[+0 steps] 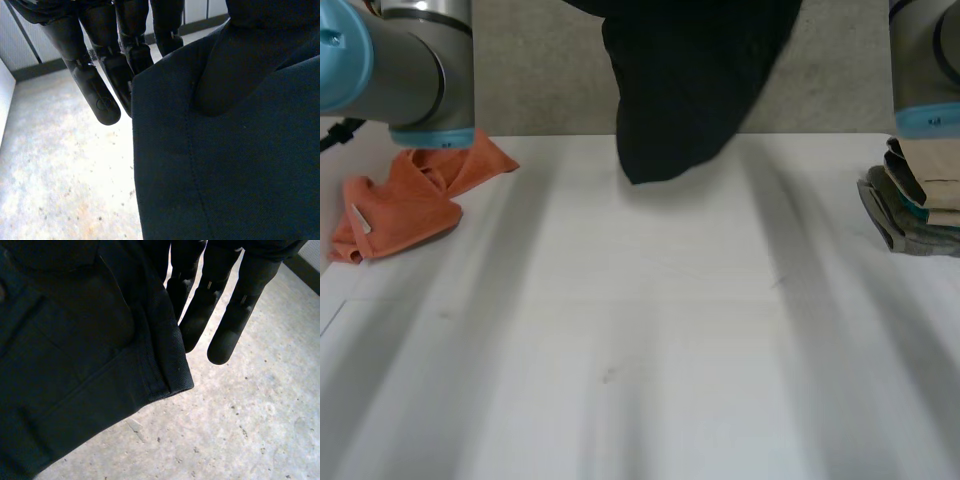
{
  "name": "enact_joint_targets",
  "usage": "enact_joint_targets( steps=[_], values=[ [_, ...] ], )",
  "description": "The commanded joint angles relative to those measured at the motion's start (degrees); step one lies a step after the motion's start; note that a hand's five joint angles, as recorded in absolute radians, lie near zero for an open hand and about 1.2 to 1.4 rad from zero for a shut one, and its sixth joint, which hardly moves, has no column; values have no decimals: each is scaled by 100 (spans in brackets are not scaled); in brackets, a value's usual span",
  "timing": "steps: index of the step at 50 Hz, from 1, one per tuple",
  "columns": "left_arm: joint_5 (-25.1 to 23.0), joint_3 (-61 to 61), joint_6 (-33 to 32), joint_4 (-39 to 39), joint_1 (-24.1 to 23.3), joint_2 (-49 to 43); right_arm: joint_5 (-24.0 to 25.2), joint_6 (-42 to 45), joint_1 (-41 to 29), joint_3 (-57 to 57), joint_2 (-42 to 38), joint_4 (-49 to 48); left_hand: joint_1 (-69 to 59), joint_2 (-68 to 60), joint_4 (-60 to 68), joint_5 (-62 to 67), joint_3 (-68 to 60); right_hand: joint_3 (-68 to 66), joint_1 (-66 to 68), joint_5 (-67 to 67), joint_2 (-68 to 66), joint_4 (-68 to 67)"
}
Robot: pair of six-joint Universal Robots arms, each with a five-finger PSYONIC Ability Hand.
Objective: Fold the laundry.
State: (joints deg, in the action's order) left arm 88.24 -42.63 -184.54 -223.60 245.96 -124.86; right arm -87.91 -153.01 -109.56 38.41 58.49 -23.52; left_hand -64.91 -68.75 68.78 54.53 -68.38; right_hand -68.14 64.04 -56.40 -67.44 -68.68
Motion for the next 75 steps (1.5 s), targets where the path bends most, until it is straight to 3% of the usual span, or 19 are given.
enact_joint_targets(
  steps=[1,9,20,21,23,26,35,39,46,60,64,65,66,72,75],
  values=[
    [-17,-930,32,677,162,23,230,17,13,1289,321,381,-1509,-1125,1122,1547,-1162,-1186,1596,-1360,-1256,-1132],
    [-236,-2854,-38,1003,171,14,327,87,5,2370,94,2076,-1509,-1125,1122,1547,-1162,-1186,1596,-1360,-1256,-1132],
    [-474,-5562,-336,1943,277,910,546,571,31,4252,-118,2457,-1509,-1125,1122,1547,-1162,-1186,1596,-1360,-1256,-1132],
    [-474,-5737,-398,2030,294,1059,599,588,13,4471,-101,2457,-995,-611,608,1033,-648,-1186,1596,-1360,-1256,-1132],
    [-430,-6124,-565,2233,364,1472,626,606,5,4701,-57,2457,2059,2443,-2446,-2021,2406,-1186,1596,-1360,-1256,-1132],
    [-395,-6441,-731,2391,478,2015,635,615,-39,5149,276,2449,4102,4486,-4489,-4064,4449,-1186,1596,-1360,-1256,-1132],
    [-457,-7127,-785,2418,391,3283,591,518,-110,6081,1112,1923,4729,5113,-5116,-4691,5076,-1186,1596,-1360,-1256,-1132],
    [-456,-7338,-785,2339,207,3337,582,509,-110,6257,1218,1728,4729,5113,-5116,-4691,5076,-1186,1596,-1360,-1256,-1132],
    [-421,-7172,-820,2295,-57,2467,591,501,-75,6328,1200,1702,4578,4962,-4965,-4540,4925,-1186,1596,-1360,-1256,-1132],
    [-483,-6293,-1962,1707,-75,938,582,501,-110,6398,1174,1675,3855,4239,-4242,-3818,4202,-1186,1596,-1360,-1256,-1132],
    [-483,-6030,-1971,1469,-57,577,582,501,-110,6407,1174,1658,1960,2344,-2347,-1923,2307,-1186,1596,-1360,-1256,-1132],
    [-483,-5986,-1971,1451,-49,525,582,501,-110,6398,1174,1649,1088,1472,-1475,-1050,1435,-1186,1596,-1360,-1256,-1132],
    [-483,-5907,-1971,1442,-40,463,573,501,-110,6398,1174,1649,-1236,-852,849,1273,-889,-1186,1596,-1360,-1256,-1132],
    [-421,-5950,-2033,1582,-110,708,556,579,-92,6302,1340,1736,-1509,-1125,1122,1547,-1162,-1186,1596,-1360,-1256,-1132],
    [-413,-6230,-2182,2056,-215,1568,564,659,-83,6275,1534,1877,-1509,-1125,1122,1547,-1162,-1186,1596,-1360,-1256,-1132]
  ],
)
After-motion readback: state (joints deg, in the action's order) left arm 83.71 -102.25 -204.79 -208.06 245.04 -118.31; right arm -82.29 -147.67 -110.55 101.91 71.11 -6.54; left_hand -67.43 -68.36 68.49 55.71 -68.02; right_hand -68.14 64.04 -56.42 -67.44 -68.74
